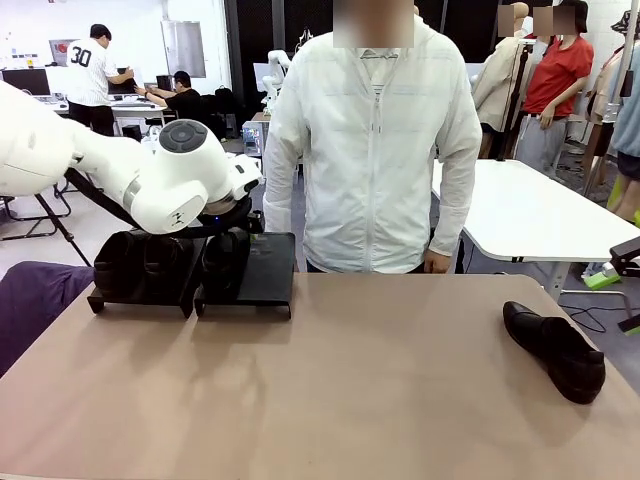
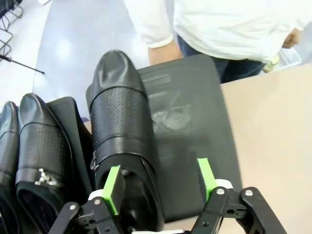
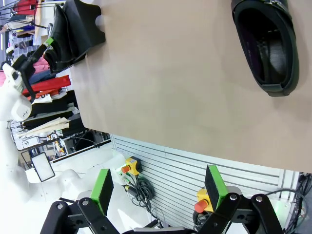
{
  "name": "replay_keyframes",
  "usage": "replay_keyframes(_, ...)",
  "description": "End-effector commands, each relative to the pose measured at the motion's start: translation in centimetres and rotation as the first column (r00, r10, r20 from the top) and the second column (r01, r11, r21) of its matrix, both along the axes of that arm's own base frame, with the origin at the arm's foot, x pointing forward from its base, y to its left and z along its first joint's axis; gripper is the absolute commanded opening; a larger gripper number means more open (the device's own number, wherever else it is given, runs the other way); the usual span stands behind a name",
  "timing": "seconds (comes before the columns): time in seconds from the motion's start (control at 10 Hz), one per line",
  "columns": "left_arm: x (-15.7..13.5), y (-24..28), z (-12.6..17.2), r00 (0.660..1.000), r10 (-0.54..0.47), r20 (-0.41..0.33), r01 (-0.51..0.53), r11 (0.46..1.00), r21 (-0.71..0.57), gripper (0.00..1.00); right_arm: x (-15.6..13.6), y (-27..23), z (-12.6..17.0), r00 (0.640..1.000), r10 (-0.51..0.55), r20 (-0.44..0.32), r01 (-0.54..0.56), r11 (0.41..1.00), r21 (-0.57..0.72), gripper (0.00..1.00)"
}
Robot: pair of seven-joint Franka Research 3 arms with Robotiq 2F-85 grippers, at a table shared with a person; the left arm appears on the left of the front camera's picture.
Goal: Organize the shoes by placing them on the stand.
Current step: Place the Shoe from the middle of the table onto the Shoes Stand.
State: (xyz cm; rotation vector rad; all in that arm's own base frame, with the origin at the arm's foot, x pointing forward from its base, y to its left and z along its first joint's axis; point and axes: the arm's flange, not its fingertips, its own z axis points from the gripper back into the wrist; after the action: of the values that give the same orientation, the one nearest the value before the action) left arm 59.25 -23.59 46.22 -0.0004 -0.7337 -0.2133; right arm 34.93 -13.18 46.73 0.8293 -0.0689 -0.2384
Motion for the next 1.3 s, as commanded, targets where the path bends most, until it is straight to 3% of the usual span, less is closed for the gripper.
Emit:
replay_keyframes(0.0, -5.1, 0.7, 3.3, 0.995, -0.04, -0.091, 0.036, 0.999, -0.039, 1.0, -0.2, -0.1, 0.1, 1.0, 0.009, 0.004, -0.009, 1.0, 0.0, 1.0)
replay_keyframes(0.1, -7.6, 1.1, 4.8, 0.973, -0.113, -0.2, 0.095, 0.991, -0.098, 1.0, -0.2, -0.1, 0.1, 1.0, 0.009, 0.004, -0.009, 1.0, 0.0, 1.0)
replay_keyframes(0.4, -16.0, 4.3, 8.9, 0.897, -0.272, -0.347, 0.157, 0.933, -0.325, 1.0, -0.2, -0.1, 0.1, 1.0, 0.009, 0.004, -0.009, 1.0, 0.0, 1.0)
replay_keyframes(0.5, -18.1, 6.4, 9.2, 0.861, -0.358, -0.361, 0.185, 0.882, -0.433, 1.0, -0.2, -0.1, 0.1, 1.0, 0.009, 0.004, -0.009, 1.0, 0.0, 1.0)
replay_keyframes(0.6, -19.5, 9.4, 8.9, 0.85, -0.403, -0.34, 0.173, 0.822, -0.542, 1.0, -0.2, -0.1, 0.1, 1.0, 0.009, 0.004, -0.009, 1.0, 0.0, 1.0)
replay_keyframes(0.7, -20.2, 12.5, 8.3, 0.863, -0.396, -0.313, 0.123, 0.766, -0.631, 1.0, -0.2, -0.1, 0.1, 1.0, 0.009, 0.004, -0.009, 1.0, 0.0, 1.0)
replay_keyframes(0.9, -20.8, 20.5, 4.8, 0.868, -0.357, -0.346, -0.067, 0.606, -0.793, 1.0, -0.2, -0.1, 0.1, 1.0, 0.009, 0.004, -0.009, 1.0, 0.0, 1.0)
replay_keyframes(1.0, -22.0, 23.4, 2.8, 0.88, -0.273, -0.388, -0.176, 0.571, -0.802, 1.0, -0.2, -0.1, 0.1, 1.0, 0.009, 0.004, -0.009, 1.0, 0.0, 1.0)
replay_keyframes(1.1, -23.3, 27.3, 1.3, 0.9, -0.228, -0.372, -0.233, 0.471, -0.851, 1.0, -0.2, -0.1, 0.1, 1.0, 0.009, 0.004, -0.009, 1.0, 0.0, 1.0)
replay_keyframes(1.2, -24.5, 31.3, 0.1, 0.902, -0.099, -0.42, -0.351, 0.398, -0.848, 1.0, -0.2, -0.1, 0.1, 1.0, 0.009, 0.004, -0.009, 1.0, 0.0, 1.0)
